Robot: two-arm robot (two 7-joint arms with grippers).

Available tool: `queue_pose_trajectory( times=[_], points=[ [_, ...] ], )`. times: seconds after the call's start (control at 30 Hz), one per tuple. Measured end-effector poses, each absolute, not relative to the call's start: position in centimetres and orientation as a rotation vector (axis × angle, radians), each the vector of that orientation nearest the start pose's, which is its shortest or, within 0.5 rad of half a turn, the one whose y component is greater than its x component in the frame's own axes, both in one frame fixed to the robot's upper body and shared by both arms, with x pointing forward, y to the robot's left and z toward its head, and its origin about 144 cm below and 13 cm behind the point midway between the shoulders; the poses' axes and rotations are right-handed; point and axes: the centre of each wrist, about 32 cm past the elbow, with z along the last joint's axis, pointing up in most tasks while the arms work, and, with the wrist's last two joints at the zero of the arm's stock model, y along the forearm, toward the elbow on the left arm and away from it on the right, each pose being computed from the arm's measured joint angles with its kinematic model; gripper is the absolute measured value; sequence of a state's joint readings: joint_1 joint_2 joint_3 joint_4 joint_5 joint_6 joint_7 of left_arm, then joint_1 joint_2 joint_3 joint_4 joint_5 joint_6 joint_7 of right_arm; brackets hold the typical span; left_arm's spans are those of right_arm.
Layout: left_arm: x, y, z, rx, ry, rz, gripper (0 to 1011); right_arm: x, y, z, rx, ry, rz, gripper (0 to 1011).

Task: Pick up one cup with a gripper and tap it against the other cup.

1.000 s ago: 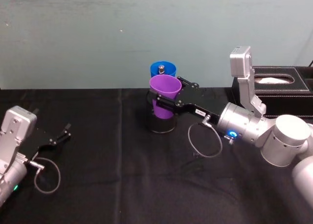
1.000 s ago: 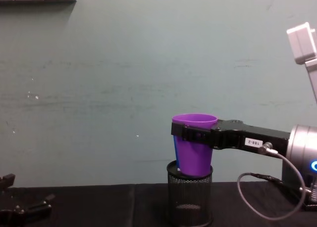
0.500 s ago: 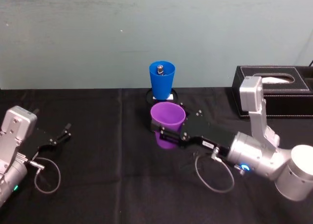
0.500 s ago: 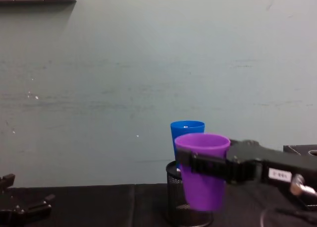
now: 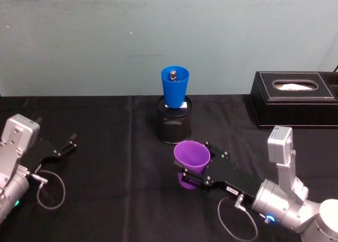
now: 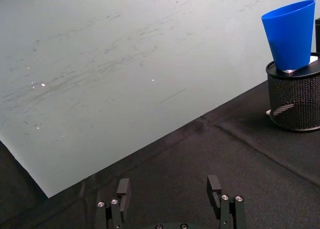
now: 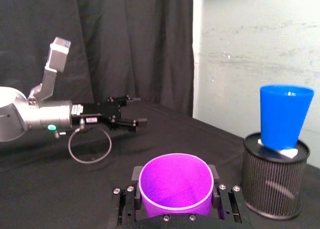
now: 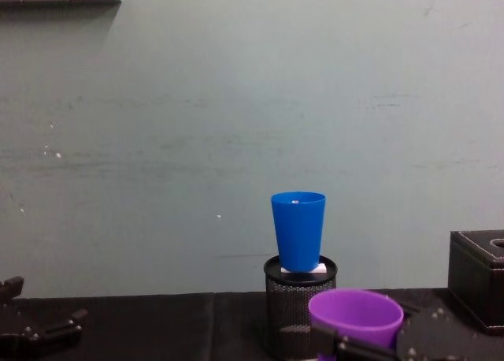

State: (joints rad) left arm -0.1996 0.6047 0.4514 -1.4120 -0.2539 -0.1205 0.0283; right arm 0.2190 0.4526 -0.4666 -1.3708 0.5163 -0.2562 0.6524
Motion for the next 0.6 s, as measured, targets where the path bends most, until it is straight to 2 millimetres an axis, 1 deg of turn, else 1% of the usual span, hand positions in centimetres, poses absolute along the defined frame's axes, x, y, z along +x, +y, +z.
queue_pose_trajectory(
  times=[0.03,0.17,0.33,0.6],
  points=[
    [48.9,31.0,114.0,0.304,-0.285,1.248,1000,49.5,-25.6,112.6,0.056,-0.064,-0.600,754],
    [48.9,31.0,114.0,0.304,-0.285,1.248,1000,49.2,-25.4,111.6,0.038,-0.074,-0.609,754],
    [48.9,31.0,114.0,0.304,-0.285,1.248,1000,48.8,-25.2,109.8,0.028,-0.067,-0.636,754],
    [48.9,31.0,114.0,0.305,-0.285,1.248,1000,48.6,-25.1,109.0,0.036,-0.061,-0.670,754]
  ],
)
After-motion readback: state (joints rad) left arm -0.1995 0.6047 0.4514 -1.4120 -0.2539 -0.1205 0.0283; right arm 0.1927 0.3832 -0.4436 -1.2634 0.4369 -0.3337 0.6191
